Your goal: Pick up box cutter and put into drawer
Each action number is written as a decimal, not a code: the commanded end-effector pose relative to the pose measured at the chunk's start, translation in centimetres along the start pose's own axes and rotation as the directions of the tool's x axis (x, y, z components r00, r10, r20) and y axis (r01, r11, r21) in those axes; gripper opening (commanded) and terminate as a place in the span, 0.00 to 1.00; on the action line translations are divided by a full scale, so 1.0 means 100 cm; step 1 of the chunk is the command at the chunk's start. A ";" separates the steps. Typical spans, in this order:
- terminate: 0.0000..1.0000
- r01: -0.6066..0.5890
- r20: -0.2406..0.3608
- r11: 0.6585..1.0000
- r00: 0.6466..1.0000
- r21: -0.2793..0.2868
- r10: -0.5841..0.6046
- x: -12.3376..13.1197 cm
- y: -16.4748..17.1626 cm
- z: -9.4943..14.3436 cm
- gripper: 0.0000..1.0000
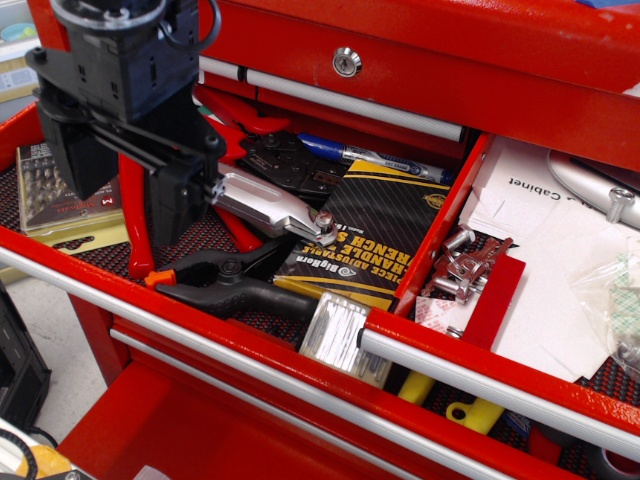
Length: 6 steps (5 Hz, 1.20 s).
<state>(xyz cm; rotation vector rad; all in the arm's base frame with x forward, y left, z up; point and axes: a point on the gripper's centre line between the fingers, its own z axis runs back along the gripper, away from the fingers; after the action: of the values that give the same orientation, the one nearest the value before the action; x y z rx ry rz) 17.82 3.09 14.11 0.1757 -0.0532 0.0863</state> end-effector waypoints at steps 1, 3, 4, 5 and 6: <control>0.00 -0.434 0.105 0.901 0.897 0.023 0.429 0.046 -0.048 -0.015 1.00; 0.00 -0.816 0.025 0.577 0.577 -0.014 0.816 0.070 -0.023 -0.027 1.00; 0.00 -0.881 0.003 0.470 0.470 -0.050 0.882 0.078 0.003 -0.027 1.00; 0.00 -0.900 0.009 0.427 0.428 -0.090 0.904 0.093 0.009 -0.031 1.00; 0.00 -0.896 0.028 0.430 0.429 -0.112 0.903 0.103 0.006 -0.040 1.00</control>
<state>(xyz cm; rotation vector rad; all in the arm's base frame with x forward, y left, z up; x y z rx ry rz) 27.80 4.51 9.59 0.0616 -0.1935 1.1746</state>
